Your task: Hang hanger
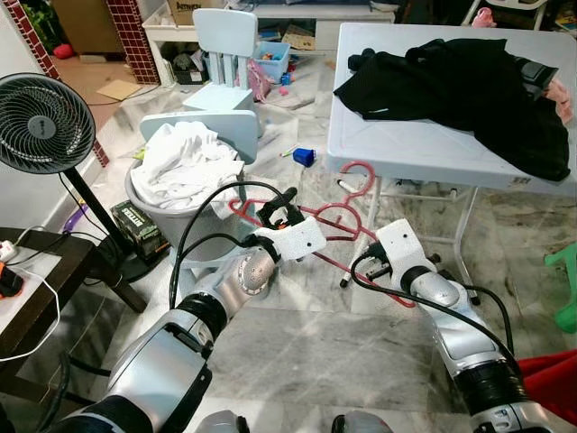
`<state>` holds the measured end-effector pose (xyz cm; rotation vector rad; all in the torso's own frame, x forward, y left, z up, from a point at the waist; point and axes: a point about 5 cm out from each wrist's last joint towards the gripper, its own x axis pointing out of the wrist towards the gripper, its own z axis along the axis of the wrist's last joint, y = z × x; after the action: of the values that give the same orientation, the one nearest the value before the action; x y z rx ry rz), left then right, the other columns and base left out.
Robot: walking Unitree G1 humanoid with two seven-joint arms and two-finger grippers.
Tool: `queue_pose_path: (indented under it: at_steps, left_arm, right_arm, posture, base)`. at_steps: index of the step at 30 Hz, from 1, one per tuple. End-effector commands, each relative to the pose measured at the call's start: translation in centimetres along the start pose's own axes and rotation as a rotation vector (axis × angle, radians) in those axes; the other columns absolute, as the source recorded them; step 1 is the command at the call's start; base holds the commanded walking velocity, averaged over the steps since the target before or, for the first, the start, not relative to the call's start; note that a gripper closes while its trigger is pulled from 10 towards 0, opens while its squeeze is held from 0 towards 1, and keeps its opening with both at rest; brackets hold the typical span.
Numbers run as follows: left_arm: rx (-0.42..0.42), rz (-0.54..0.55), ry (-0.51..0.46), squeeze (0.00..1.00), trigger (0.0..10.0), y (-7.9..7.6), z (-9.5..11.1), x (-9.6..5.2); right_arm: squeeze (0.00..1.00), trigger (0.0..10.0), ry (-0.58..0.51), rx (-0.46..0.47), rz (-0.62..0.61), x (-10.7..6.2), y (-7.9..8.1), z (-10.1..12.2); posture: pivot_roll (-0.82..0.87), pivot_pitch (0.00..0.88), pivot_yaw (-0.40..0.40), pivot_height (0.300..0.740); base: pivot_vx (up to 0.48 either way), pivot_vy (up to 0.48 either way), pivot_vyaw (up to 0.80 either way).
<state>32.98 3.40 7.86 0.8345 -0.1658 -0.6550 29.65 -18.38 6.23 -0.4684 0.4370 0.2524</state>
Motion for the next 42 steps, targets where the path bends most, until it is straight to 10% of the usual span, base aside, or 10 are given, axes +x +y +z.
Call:
queue_pose_path:
  at_steps: [1, 6, 10, 17, 42]
  left_arm:
    - [0.003, -0.183, -0.044, 0.00, 10.0, -2.9, 0.5, -0.5]
    - [0.082, -0.215, -0.058, 0.00, 10.0, -3.9, 0.2, -1.0]
    - [0.043, -0.246, -0.005, 0.00, 10.0, -4.4, -0.5, -1.4]
    - [0.163, -0.312, 0.114, 0.00, 10.0, -4.9, -2.8, -2.4]
    - [0.161, -0.101, 0.176, 0.00, 10.0, -1.7, -3.2, -1.5]
  right_arm:
    - [0.00, 0.0, -0.042, -0.056, -0.010, 0.2, -0.8, 1.3]
    - [0.00, 0.0, -0.097, -0.176, -0.068, 0.3, -1.3, 1.6]
    - [0.00, 0.0, -0.278, 0.015, -0.044, 0.0, -1.3, 4.1]
    - [0.00, 0.0, -0.584, 0.077, 0.141, -2.2, -1.2, 9.1]
    - [0.00, 0.0, -0.532, 0.022, 0.352, -3.4, 0.0, 8.6]
  posture:
    - [-0.09, 0.000, 0.032, 0.740]
    - [-0.09, 0.000, 0.034, 0.740]
    - [-0.09, 0.000, 0.035, 0.740]
    - [-0.09, 0.000, 0.031, 0.740]
    - [-0.09, 0.000, 0.035, 0.740]
  base:
    - [0.000, 0.000, 0.00]
    - [0.000, 0.000, 0.00]
    - [0.000, 0.000, 0.00]
    - [0.000, 0.000, 0.00]
    - [0.000, 0.000, 0.00]
